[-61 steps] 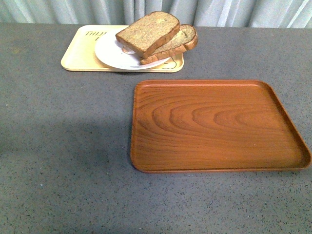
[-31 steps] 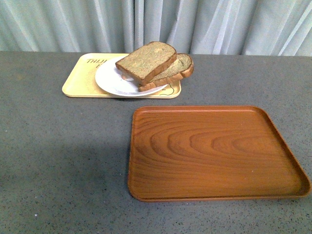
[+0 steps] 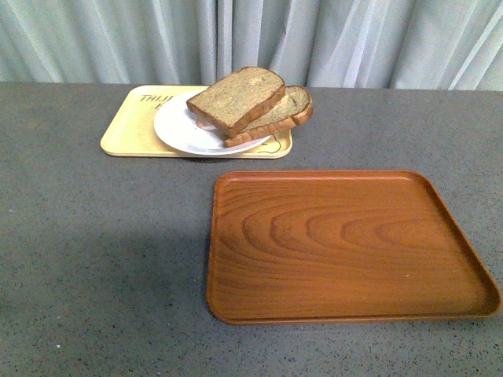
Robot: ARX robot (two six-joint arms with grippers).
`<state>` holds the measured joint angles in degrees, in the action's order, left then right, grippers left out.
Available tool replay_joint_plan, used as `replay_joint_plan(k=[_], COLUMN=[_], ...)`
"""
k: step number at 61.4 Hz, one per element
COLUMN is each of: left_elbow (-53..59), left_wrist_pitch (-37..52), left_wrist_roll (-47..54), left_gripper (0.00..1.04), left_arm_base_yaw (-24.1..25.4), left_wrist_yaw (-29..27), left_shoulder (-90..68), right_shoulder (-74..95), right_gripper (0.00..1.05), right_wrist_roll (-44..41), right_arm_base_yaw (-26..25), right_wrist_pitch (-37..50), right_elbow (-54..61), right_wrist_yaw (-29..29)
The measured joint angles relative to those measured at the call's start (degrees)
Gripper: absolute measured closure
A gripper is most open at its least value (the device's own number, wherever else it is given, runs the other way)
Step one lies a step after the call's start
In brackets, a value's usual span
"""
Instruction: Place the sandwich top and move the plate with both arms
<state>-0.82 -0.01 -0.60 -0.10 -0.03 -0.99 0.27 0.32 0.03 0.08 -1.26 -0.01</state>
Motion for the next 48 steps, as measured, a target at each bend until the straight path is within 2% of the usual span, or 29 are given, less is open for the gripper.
replay_joint_plan(k=[3,27,32,48], left_elbow=[0.0,0.0,0.0,0.0], left_wrist_pitch=[0.0,0.0,0.0,0.0], left_wrist_roll=[0.0,0.0,0.0,0.1], left_gripper=[0.98,0.27,0.08,0.09], left_arm_base_yaw=[0.0,0.0,0.0,0.0], left_wrist_yaw=[0.0,0.0,0.0,0.0], left_shoulder=[0.0,0.0,0.0,0.0], right_shoulder=[0.0,0.0,0.0,0.0], right_gripper=[0.97,0.27,0.09,0.09], right_wrist_roll=[-0.1,-0.1,-0.1,-0.1], right_arm_base_yaw=[0.0,0.0,0.0,0.0], right_wrist_pitch=[0.0,0.0,0.0,0.0], right_elbow=[0.0,0.0,0.0,0.0], right_wrist_yaw=[0.0,0.0,0.0,0.0])
